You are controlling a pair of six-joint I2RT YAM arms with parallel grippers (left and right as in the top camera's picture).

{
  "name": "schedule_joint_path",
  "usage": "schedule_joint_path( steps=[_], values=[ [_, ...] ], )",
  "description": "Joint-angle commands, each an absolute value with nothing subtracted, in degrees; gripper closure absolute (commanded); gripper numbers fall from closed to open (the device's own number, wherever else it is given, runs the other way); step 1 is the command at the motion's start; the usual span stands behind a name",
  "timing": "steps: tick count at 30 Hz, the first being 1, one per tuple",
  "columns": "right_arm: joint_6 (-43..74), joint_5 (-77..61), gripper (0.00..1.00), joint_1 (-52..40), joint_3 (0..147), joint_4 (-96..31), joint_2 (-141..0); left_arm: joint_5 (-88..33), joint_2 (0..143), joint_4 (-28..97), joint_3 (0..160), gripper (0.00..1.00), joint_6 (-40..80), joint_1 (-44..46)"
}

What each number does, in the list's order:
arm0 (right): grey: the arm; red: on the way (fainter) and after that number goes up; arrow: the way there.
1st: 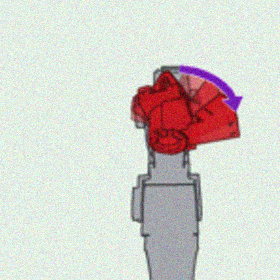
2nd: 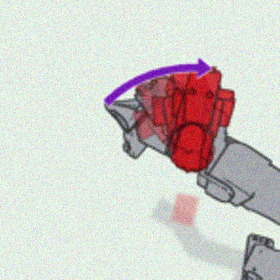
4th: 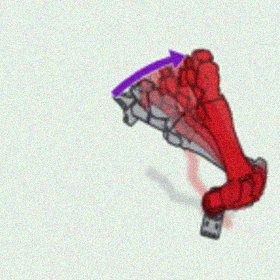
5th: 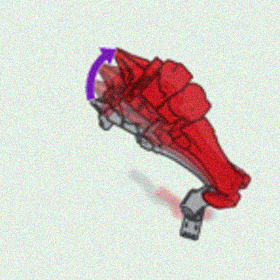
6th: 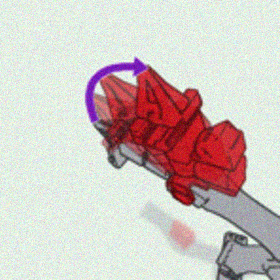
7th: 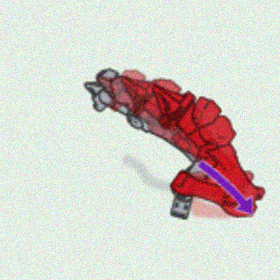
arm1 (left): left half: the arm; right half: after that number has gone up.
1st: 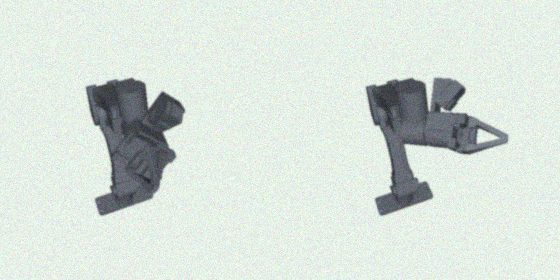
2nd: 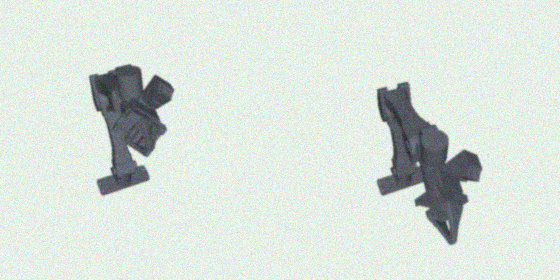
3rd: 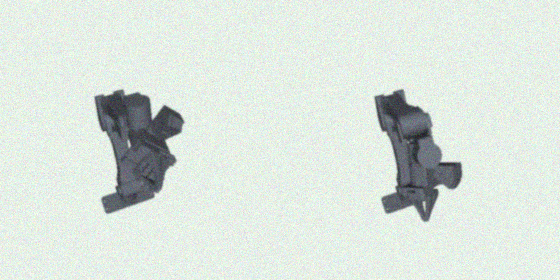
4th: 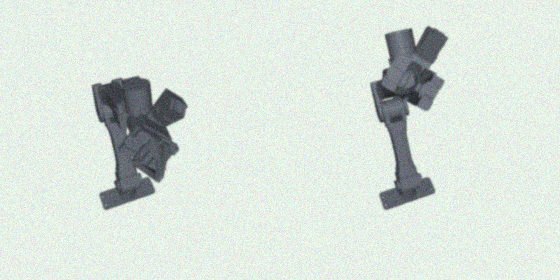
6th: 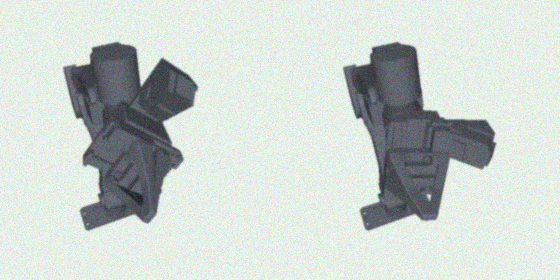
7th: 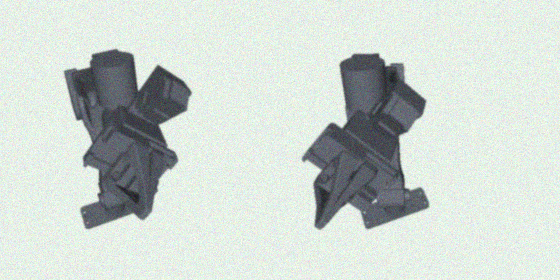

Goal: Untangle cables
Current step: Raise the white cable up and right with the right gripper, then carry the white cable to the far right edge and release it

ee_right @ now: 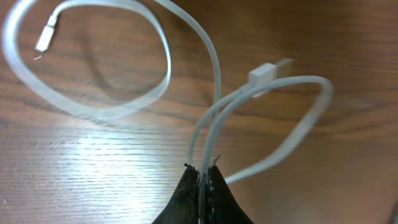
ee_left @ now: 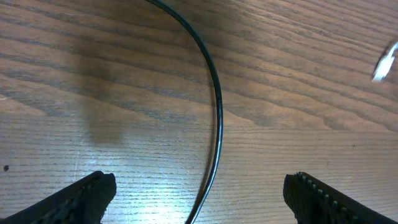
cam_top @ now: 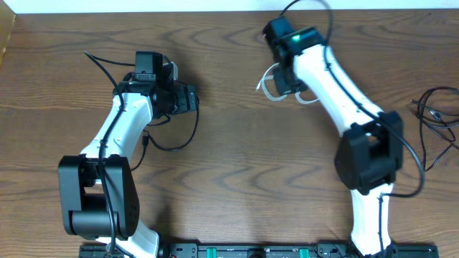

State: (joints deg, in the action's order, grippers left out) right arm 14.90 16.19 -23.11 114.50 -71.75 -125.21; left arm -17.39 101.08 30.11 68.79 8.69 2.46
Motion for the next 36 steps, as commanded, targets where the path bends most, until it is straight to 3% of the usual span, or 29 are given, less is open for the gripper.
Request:
schedule_joint_path(
  steps=[1, 16, 23, 24, 26, 28, 30, 31, 32, 36],
  values=[
    [16.2, 19.4, 0.99, -20.0, 114.6, -71.8, -124.7, -16.4, 101.6, 30.1, 68.5, 0.08, 7.7, 2.5],
    [15.8, 22.3, 0.99, 2.5, 114.6, -65.6, -124.9, -16.4, 101.6, 30.1, 68.5, 0.09, 7.8, 2.5],
    [15.8, 10.8, 0.99, 13.3, 114.6, -61.8, -124.9, -16.4, 101.6, 30.1, 68.5, 0.08, 7.8, 2.5],
    [15.8, 9.3, 0.96, 14.5, 114.6, -61.4, -124.9, -16.4, 101.6, 30.1, 68.5, 0.08, 7.8, 2.5],
    [15.8, 7.2, 0.80, 16.4, 114.6, -61.0, -124.9, -16.4, 101.6, 30.1, 68.5, 0.08, 7.7, 2.5],
    [15.8, 6.7, 0.54, 17.9, 114.6, -61.0, -124.9, -16.4, 101.6, 30.1, 68.5, 0.08, 7.8, 2.5],
    [15.8, 6.7, 0.18, 18.9, 114.6, -61.1, -124.9, -16.4, 101.6, 30.1, 68.5, 0.08, 7.8, 2.5],
    [15.8, 6.7, 0.08, 19.2, 114.6, -61.1, -124.9, -16.4, 101.6, 30.1, 68.5, 0.08, 7.8, 2.5],
    [15.8, 6.7, 0.01, 19.4, 114.6, -61.1, -124.9, -16.4, 101.6, 30.1, 68.5, 0.08, 7.8, 2.5],
    [15.8, 6.7, 0.01, 19.5, 114.6, -61.3, -124.9, -16.4, 101.6, 30.1, 68.5, 0.08, 7.8, 2.5]
  ],
)
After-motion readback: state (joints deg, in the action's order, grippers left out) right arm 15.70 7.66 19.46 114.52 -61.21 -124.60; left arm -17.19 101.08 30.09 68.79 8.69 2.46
